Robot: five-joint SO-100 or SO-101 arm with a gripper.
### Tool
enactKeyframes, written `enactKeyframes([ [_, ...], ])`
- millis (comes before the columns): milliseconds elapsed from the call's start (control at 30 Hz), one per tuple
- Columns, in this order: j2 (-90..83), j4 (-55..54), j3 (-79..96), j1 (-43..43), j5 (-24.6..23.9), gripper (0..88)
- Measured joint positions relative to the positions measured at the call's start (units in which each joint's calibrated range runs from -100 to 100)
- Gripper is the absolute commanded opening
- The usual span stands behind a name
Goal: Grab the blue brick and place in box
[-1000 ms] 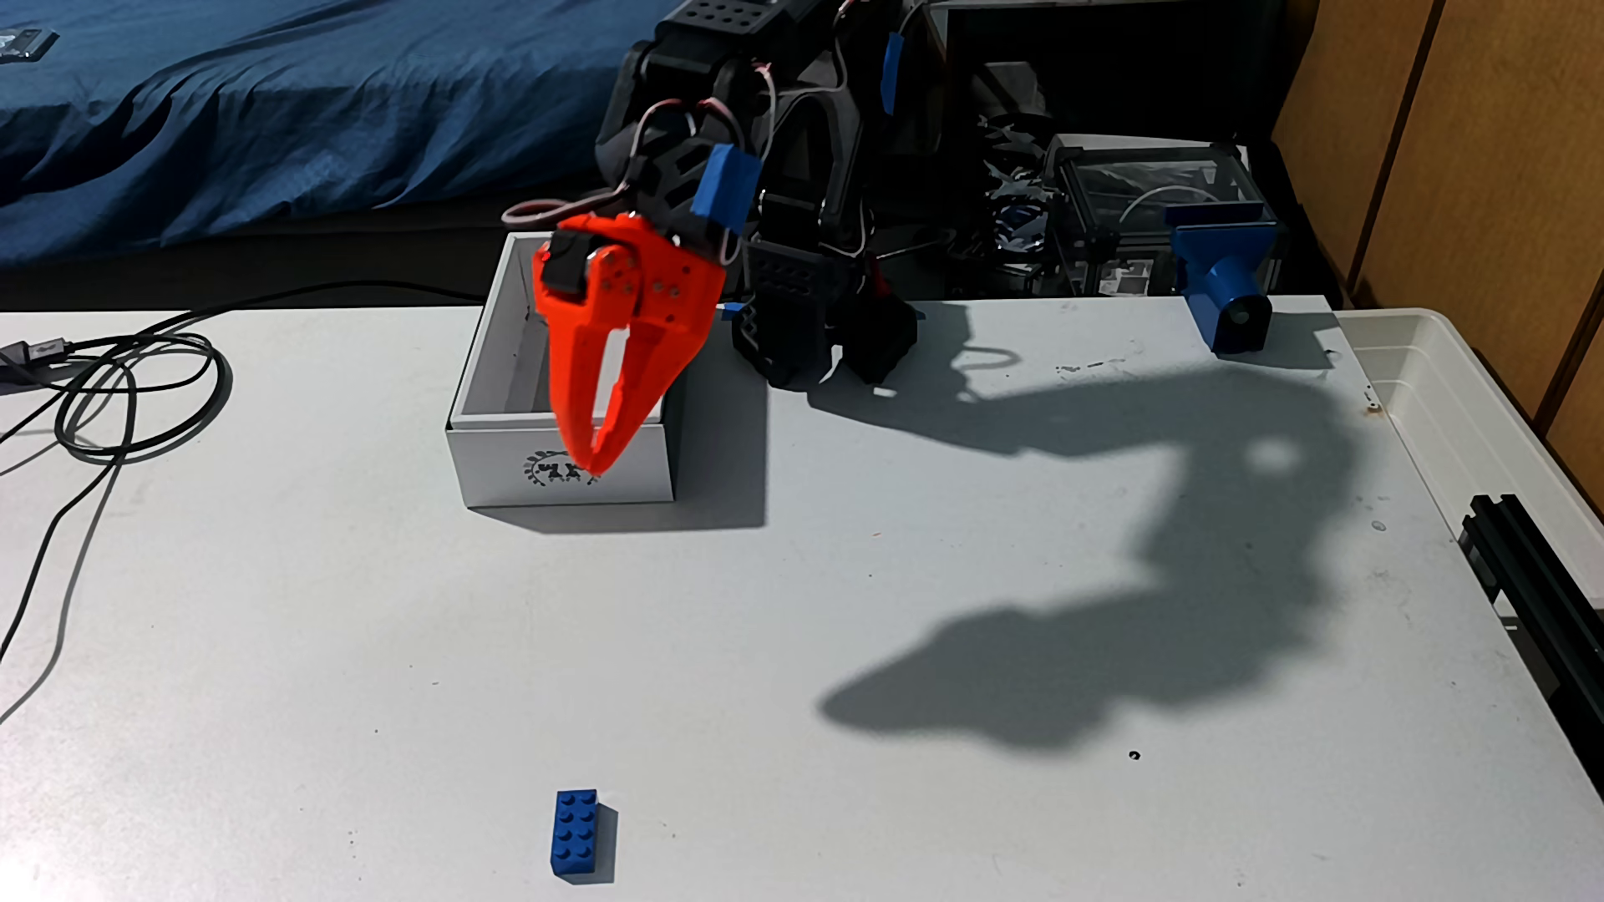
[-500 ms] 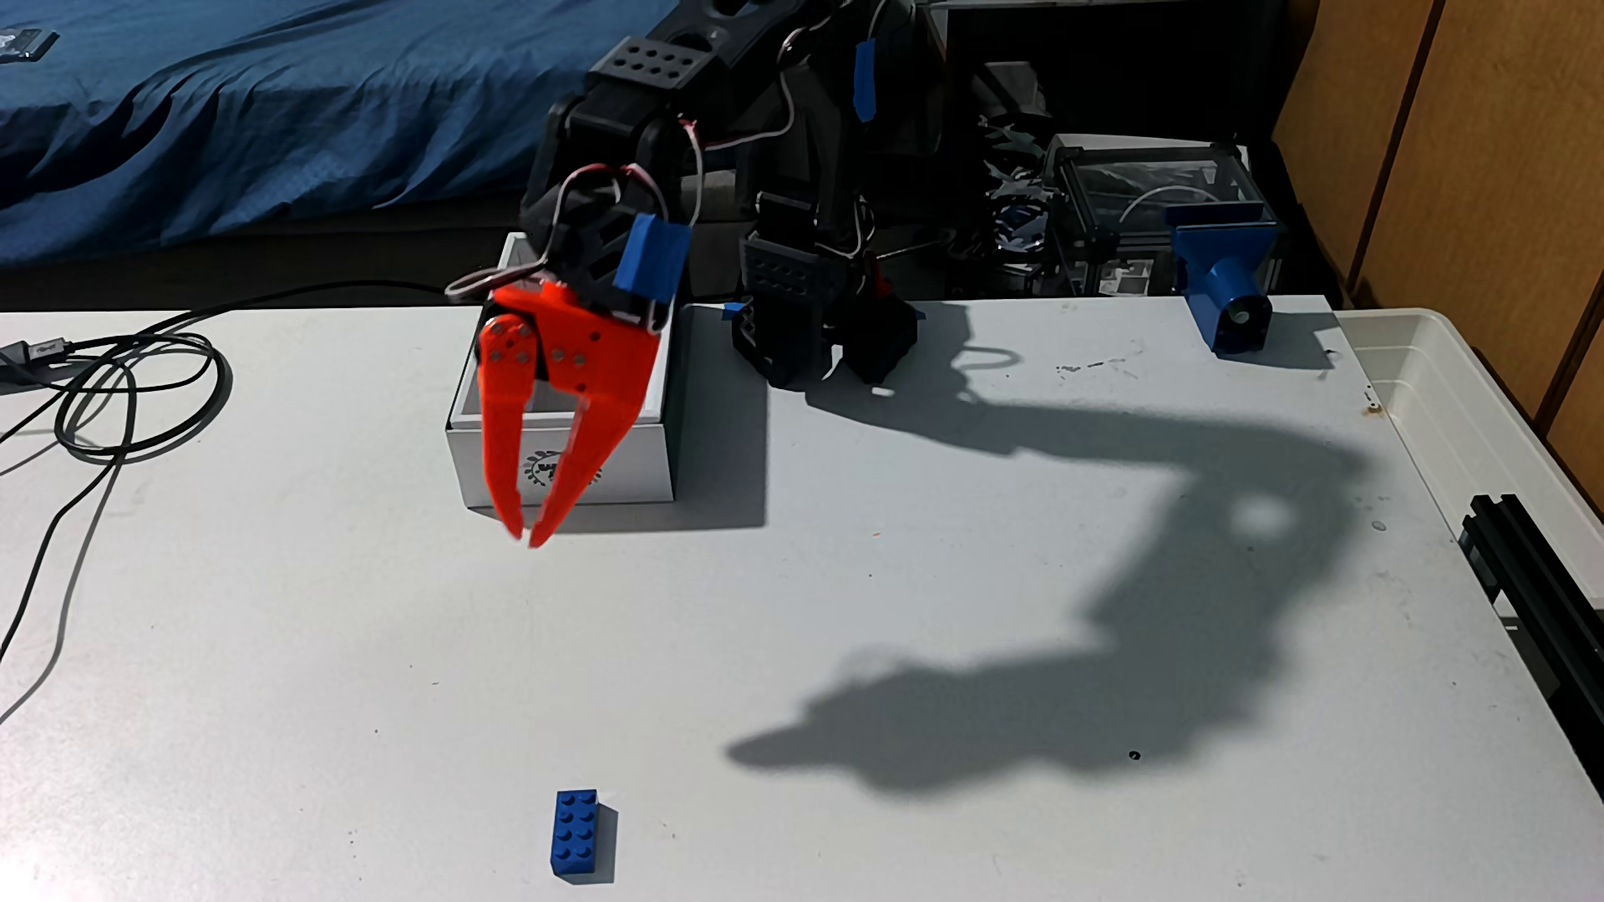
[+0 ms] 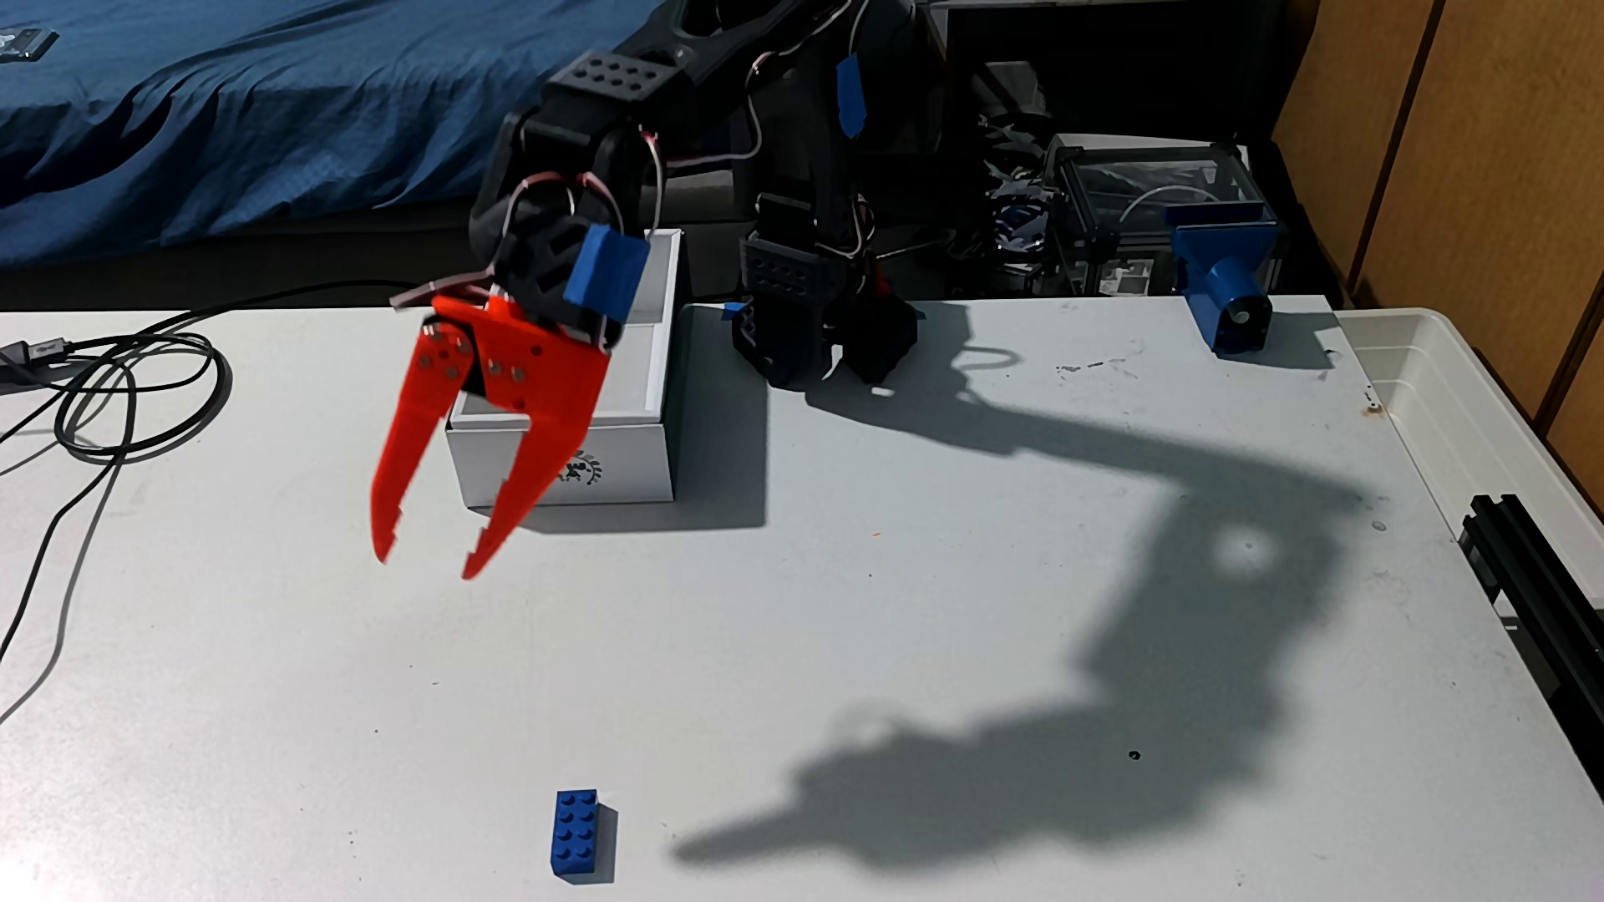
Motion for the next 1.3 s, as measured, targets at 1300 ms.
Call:
enactKeyframes([
  [1300,8.8,0.1,7.3,-6.5,-12.1,27.5],
])
